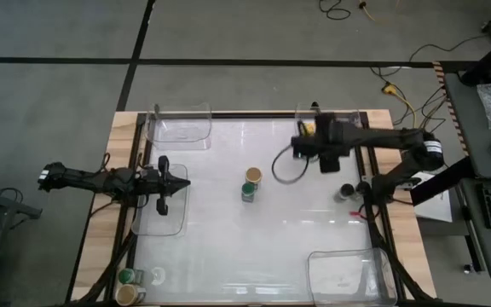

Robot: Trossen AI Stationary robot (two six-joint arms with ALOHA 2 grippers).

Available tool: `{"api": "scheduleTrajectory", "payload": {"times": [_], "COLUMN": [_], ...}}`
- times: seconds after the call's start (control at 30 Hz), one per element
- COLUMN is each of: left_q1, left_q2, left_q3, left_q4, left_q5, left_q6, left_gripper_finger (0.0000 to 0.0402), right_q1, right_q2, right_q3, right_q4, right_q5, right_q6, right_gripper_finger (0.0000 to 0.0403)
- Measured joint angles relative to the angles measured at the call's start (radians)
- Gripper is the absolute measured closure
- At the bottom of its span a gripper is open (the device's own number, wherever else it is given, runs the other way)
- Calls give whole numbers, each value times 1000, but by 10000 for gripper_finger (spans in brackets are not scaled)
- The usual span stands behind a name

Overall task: Sort spices by type
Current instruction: Put the yellow seasoning bottle into the top right transparent bin

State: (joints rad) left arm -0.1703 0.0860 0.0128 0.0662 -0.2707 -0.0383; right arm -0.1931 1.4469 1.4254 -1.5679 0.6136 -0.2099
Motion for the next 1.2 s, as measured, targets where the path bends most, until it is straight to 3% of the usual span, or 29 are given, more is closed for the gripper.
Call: {"api": "scheduleTrajectory", "payload": {"times": [0.2,0.43,0.87,1.2], "left_q1": [0,0,0,0], "left_q2": [0,0,0,0], "left_q3": [0,0,0,0], "left_q4": [0,0,0,0], "left_q5": [0,0,0,0], "left_q6": [0,0,0,0], "left_gripper_finger": [400,400,400,400], "right_q1": [-210,-394,-463,-530], "right_q2": [3,48,289,324], "right_q3": [0,-1,156,186], "right_q4": [6,49,-5,-1], "right_q5": [-34,-210,-252,-330], "right_q6": [-118,-288,-404,-431], "right_gripper_finger": [176,173,174,164]}}
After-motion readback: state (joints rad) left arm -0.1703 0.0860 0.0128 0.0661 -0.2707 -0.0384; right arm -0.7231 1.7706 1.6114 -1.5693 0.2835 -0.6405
